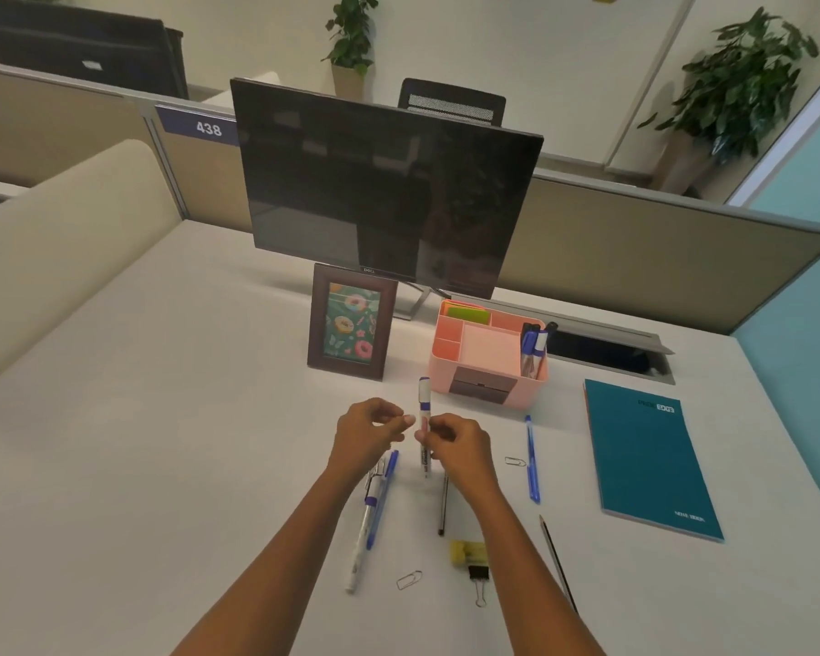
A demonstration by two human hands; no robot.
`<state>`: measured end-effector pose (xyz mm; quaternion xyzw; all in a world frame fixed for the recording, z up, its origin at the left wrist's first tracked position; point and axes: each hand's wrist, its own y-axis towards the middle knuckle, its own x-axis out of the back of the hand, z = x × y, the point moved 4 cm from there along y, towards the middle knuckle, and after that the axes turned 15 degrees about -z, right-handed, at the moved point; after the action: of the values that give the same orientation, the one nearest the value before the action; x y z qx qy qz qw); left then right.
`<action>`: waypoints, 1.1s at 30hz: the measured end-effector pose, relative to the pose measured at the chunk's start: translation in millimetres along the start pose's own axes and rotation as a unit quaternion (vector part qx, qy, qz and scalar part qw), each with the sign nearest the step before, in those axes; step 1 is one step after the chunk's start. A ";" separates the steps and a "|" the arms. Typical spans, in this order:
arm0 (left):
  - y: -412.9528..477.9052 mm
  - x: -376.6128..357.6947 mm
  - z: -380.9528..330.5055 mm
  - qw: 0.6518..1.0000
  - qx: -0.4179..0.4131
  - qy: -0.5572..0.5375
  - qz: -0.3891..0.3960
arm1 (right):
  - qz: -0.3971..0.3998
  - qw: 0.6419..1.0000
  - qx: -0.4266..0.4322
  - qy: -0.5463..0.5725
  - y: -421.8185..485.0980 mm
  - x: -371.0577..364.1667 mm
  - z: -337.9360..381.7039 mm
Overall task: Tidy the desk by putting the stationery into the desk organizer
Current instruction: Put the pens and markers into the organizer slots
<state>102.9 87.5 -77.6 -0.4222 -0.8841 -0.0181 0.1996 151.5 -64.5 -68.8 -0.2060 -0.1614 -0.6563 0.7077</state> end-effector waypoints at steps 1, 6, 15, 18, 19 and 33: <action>0.4 2.6 5.9 0.999 -0.003 0.047 -0.002 | -0.011 1.000 0.001 0.009 4.6 6.7 1.0; -7.2 12.7 33.0 0.947 0.026 0.314 0.059 | -0.095 0.994 0.016 0.050 39.4 50.1 14.3; -25.6 6.2 53.5 0.900 0.075 0.414 0.114 | -0.302 0.953 0.018 0.028 109.1 125.6 22.7; -22.9 3.3 53.1 0.905 0.093 0.397 0.118 | -0.303 0.953 0.010 0.014 120.2 126.9 12.8; -22.2 2.4 53.0 0.906 0.098 0.394 0.121 | -0.300 0.954 0.006 0.005 122.6 125.5 8.4; -2.9 1.4 41.5 0.938 0.117 0.316 0.082 | -0.260 0.961 0.007 -0.094 134.8 111.2 -9.6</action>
<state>85.9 94.9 -114.9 -0.4398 -0.7332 -0.0306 0.5177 295.0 -158.0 -32.4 -0.2125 -0.2802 -0.7942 0.4955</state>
